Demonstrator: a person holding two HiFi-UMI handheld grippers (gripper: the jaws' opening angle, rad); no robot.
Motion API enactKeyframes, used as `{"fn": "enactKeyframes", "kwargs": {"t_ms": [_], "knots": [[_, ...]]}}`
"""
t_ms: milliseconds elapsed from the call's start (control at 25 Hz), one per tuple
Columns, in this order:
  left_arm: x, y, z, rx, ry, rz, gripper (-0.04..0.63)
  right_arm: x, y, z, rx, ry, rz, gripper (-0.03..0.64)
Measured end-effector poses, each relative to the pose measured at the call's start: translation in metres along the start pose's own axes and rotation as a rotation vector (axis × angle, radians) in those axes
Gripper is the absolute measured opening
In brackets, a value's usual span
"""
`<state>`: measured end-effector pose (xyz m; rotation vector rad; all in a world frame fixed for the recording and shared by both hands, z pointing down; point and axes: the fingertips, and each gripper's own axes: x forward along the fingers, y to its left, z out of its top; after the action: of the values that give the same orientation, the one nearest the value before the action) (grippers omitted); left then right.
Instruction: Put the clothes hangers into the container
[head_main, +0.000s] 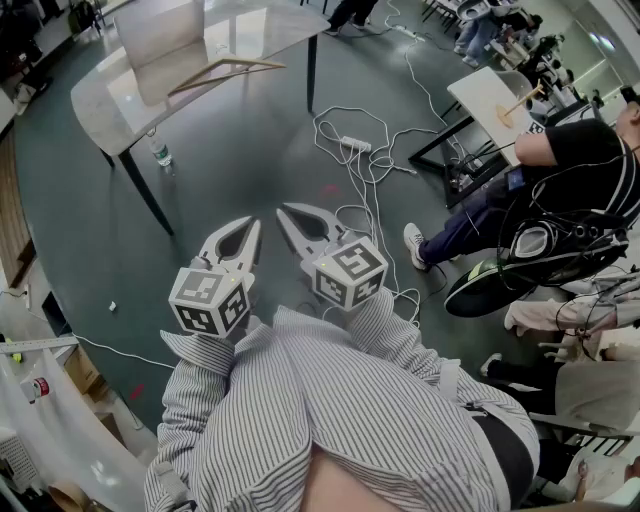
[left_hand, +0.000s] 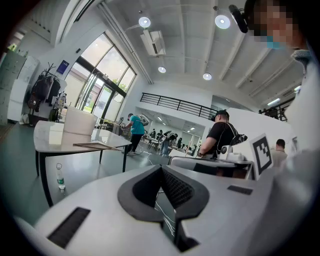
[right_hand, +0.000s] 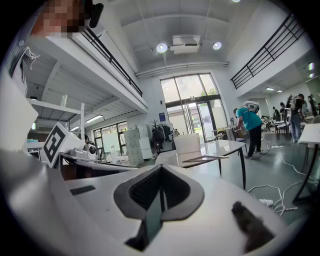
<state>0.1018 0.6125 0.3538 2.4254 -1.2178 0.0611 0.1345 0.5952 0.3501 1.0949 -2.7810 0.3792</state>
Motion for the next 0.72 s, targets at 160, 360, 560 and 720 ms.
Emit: {"fn": "enactKeyframes", "kwargs": {"t_ms": [160,360,560,720], "knots": [[0.001,0.002,-0.001,-0.019,-0.010,0.005,0.009,0.001,-0.001,0.000,-0.005,-0.001,-0.002,0.014],[0.000,0.008,-0.003,-0.025,0.001,0.010,0.009,0.001,-0.001,-0.006,0.014,0.009,0.000,0.014],[-0.001,0.006,-0.006,-0.032,0.006,-0.002,0.009,0.004,0.004,-0.015,0.038,0.037,0.008,0.014],[-0.002,0.008,-0.004,-0.025,0.009,-0.008,0.009,0.007,0.006,-0.021,0.076,0.046,0.005,0.015]]}}
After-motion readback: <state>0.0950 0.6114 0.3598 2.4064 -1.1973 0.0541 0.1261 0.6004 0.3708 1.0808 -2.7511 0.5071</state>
